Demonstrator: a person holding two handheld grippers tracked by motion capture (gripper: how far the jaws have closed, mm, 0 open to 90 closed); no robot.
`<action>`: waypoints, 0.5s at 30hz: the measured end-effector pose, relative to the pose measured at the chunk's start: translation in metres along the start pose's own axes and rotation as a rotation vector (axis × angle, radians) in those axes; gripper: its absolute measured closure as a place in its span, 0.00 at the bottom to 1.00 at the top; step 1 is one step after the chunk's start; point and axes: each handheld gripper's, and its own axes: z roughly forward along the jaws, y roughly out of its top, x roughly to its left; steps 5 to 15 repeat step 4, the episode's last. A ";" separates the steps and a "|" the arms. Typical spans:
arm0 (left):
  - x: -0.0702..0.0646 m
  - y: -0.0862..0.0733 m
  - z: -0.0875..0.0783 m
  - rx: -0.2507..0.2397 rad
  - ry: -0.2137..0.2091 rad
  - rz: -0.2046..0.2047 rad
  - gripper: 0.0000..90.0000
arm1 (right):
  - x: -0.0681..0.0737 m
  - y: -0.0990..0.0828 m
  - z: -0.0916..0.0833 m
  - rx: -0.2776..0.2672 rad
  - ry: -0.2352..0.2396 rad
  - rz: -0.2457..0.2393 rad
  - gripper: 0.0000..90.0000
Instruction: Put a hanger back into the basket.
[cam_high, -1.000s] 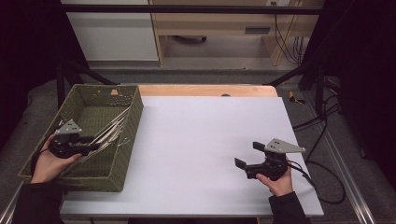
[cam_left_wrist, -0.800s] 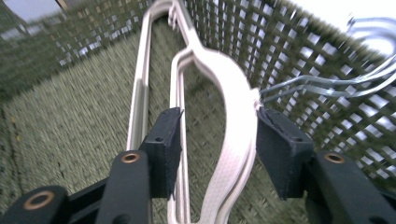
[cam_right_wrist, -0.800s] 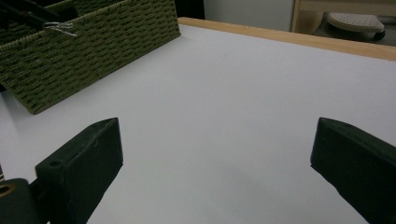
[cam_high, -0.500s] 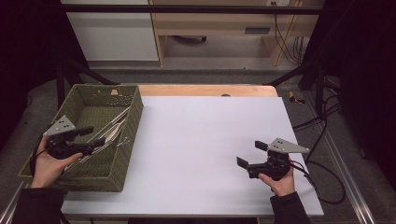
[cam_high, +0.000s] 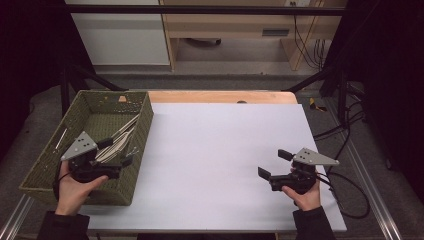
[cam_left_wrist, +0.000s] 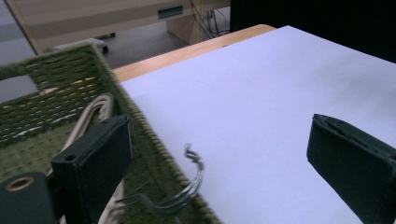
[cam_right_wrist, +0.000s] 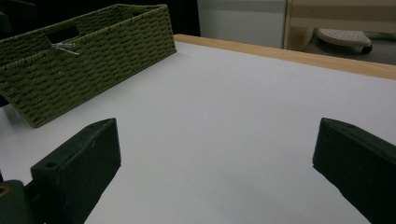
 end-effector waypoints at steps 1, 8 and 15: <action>-0.003 0.000 0.001 -0.004 -0.005 0.002 0.07 | 0.000 0.000 -0.001 -0.001 0.007 -0.004 0.02; -0.011 -0.001 0.003 -0.020 -0.031 0.006 0.07 | -0.001 0.000 -0.004 -0.009 0.005 0.002 0.01; -0.011 -0.001 0.003 -0.020 -0.031 0.006 0.07 | -0.001 0.000 -0.004 -0.009 0.005 0.002 0.01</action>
